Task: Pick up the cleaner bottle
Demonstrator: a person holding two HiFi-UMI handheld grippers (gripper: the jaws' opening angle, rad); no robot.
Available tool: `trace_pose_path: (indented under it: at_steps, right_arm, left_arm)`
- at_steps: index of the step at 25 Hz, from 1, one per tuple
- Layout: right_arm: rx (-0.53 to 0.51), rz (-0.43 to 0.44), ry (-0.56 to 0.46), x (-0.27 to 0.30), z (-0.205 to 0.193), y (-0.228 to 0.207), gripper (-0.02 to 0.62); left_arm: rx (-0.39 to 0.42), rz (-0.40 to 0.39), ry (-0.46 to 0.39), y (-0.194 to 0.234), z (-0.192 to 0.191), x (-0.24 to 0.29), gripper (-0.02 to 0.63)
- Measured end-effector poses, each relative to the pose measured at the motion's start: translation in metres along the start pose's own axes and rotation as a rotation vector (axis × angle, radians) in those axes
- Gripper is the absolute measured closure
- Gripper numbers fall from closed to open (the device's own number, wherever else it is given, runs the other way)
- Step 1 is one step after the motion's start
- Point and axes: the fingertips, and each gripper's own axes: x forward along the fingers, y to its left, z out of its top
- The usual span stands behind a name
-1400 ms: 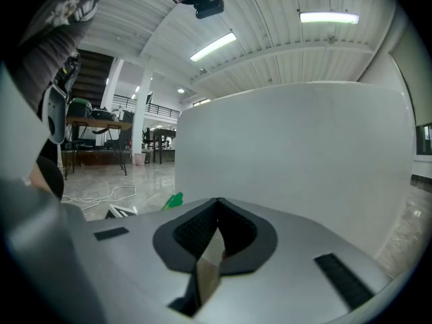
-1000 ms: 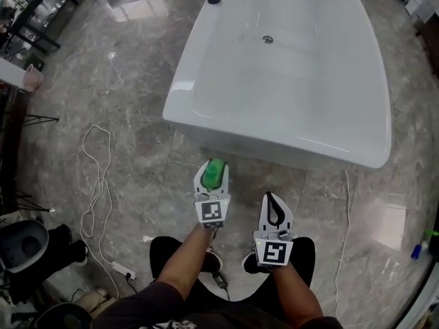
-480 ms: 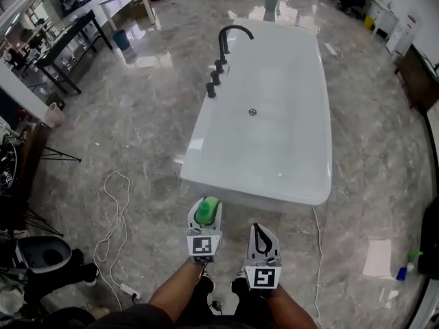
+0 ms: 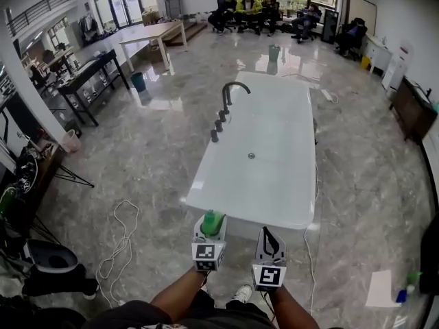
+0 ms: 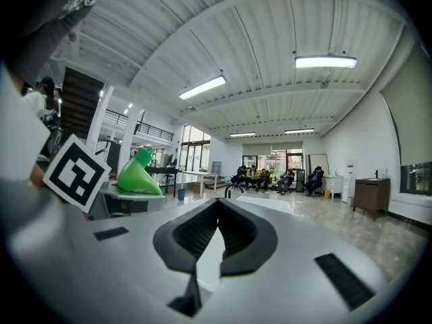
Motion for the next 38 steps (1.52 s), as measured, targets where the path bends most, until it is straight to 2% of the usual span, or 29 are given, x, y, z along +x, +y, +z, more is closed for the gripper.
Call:
trace_pose_path:
  at_steps: [3,7,11,15,21,30,38]
  right_arm:
    - [-0.004,-0.032,0.003,-0.006,0.005,-0.009,0.58]
    - [-0.028,-0.083,-0.009,-0.01,0.018,-0.021,0.58]
    - [-0.044,-0.13,-0.042,-0.015,0.036,-0.028,0.58]
    - [-0.049,-0.172,-0.046,-0.016,0.037,-0.031,0.58]
    - [-0.057,-0.194,0.006,-0.015,0.02,-0.031,0.58]
    - [-0.054,-0.174,-0.033,-0.006,0.037,-0.018,0.58]
    - [-0.057,-0.181,-0.021,-0.005,0.032,-0.016,0.58]
  left_arm:
    - [0.019,-0.028,0.012,-0.009,0.001,-0.002,0.426]
    - [0.01,-0.069,-0.02,-0.019,0.03,-0.008,0.426]
    - [0.02,-0.094,-0.05,-0.015,0.043,-0.012,0.426]
    - [0.027,-0.102,-0.071,-0.008,0.061,-0.021,0.426]
    - [0.035,-0.102,-0.074,0.0,0.059,-0.026,0.426]
    - [0.028,-0.103,-0.077,0.007,0.056,-0.028,0.426]
    - [0.028,-0.107,-0.074,0.009,0.054,-0.03,0.425]
